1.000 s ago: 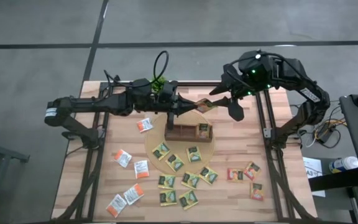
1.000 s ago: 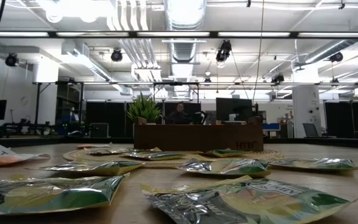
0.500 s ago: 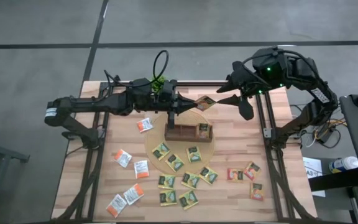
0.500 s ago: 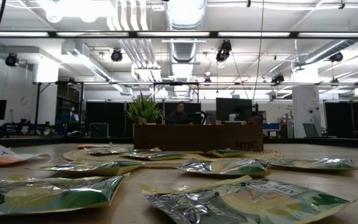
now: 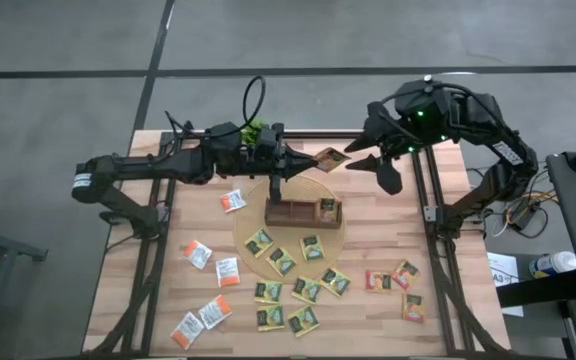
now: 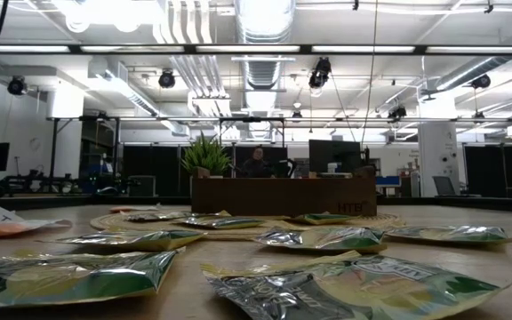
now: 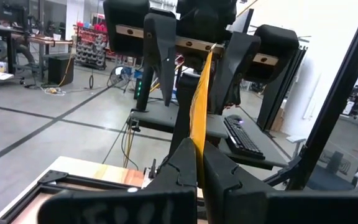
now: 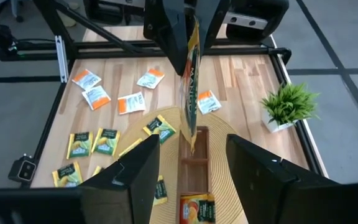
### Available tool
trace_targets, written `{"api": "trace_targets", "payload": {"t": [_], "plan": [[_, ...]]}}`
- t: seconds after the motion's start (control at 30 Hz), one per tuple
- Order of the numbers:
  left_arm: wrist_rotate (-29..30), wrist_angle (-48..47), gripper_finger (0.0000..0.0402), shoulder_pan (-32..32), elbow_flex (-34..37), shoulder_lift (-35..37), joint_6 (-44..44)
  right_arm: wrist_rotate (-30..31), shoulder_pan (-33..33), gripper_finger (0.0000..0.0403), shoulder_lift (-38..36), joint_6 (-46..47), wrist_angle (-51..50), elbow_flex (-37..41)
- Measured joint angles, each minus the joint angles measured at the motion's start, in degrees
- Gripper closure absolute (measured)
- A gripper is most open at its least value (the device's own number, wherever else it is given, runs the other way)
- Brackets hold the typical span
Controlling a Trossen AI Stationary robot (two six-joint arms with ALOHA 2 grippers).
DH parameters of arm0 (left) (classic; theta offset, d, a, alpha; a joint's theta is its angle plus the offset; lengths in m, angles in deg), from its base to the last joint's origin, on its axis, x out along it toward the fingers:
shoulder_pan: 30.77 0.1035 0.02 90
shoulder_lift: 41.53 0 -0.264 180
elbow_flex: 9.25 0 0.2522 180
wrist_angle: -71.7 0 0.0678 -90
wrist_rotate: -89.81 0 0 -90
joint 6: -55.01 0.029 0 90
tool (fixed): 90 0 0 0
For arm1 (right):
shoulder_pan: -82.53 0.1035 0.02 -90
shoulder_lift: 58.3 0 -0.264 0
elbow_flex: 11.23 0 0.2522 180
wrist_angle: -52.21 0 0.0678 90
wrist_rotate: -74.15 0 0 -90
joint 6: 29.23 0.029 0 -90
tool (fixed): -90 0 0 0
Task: Pick & Place Tea
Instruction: Put the orange tea bag into the right section of the wooden organizer
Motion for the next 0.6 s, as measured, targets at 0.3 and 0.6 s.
{"api": "trace_targets", "payload": {"t": [0.3, 0.6], "plan": [[0.0, -0.07, 0.0401, 0.04, -0.02, 0.0, -0.02, -0.07, 0.0, 0.024, 1.45, -0.97, 0.08, 0.0], [0.0, -1.51, 0.0401, 0.02, -0.04, 0.0, -0.04, -0.62, 0.0, 0.0337, 1.06, -0.62, 0.24, -0.04]]}}
